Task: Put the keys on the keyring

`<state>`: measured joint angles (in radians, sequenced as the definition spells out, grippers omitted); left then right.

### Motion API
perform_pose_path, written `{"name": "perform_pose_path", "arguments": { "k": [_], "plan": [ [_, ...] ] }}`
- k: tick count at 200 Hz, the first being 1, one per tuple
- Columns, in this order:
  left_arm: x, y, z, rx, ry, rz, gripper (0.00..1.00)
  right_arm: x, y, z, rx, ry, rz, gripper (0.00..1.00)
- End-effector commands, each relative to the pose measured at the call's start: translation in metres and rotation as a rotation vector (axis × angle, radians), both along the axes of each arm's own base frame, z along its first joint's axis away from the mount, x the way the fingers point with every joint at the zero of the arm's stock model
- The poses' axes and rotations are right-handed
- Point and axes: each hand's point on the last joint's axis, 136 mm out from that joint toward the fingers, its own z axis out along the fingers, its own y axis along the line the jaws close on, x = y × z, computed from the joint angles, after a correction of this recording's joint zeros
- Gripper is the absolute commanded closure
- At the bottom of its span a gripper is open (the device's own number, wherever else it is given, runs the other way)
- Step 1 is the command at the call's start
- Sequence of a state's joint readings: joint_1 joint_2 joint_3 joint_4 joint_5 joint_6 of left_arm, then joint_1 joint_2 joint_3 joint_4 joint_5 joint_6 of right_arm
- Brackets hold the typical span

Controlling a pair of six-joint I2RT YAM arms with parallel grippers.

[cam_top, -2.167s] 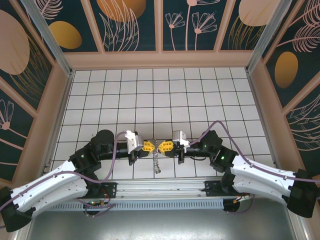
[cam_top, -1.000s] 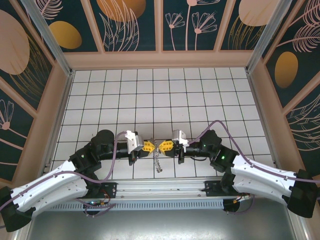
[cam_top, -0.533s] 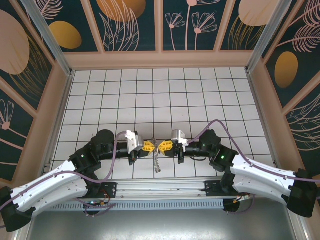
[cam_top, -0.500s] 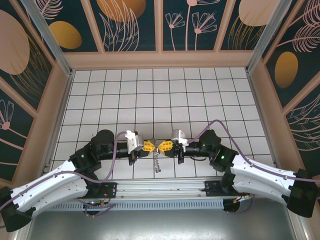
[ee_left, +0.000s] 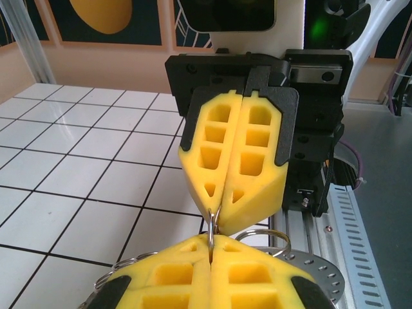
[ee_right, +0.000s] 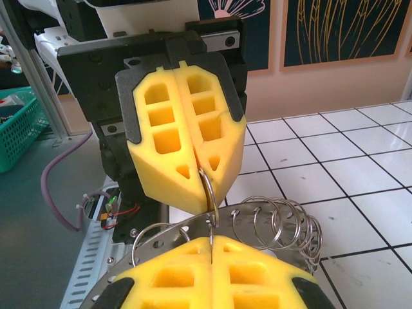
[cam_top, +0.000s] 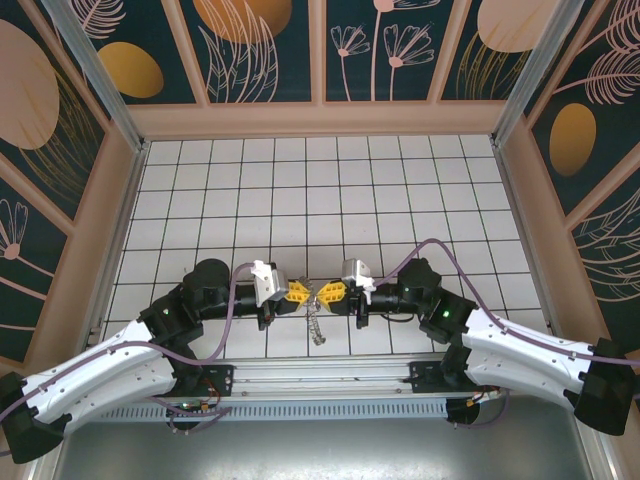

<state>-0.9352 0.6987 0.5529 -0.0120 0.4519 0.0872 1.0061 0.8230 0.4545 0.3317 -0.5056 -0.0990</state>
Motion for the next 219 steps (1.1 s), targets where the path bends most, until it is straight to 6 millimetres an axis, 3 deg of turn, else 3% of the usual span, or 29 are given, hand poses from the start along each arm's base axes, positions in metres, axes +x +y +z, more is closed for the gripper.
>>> {"name": "perform_pose_path", "arguments": {
  "k": [1,103,219],
  "plan": [
    [-0.001,-0.002,0.024,-0.05,-0.058,-0.011,1.0,-0.002,0.003,0.024,0.047,-0.029,0.016,1.0],
    [-0.002,0.0,0.027,-0.06,-0.061,-0.008,1.0,0.003,0.003,0.012,0.007,-0.002,-0.017,1.0],
    [-0.001,-0.001,0.025,-0.054,-0.057,-0.009,1.0,0.001,0.004,0.017,0.022,-0.006,0.0,1.0]
  ]
}}
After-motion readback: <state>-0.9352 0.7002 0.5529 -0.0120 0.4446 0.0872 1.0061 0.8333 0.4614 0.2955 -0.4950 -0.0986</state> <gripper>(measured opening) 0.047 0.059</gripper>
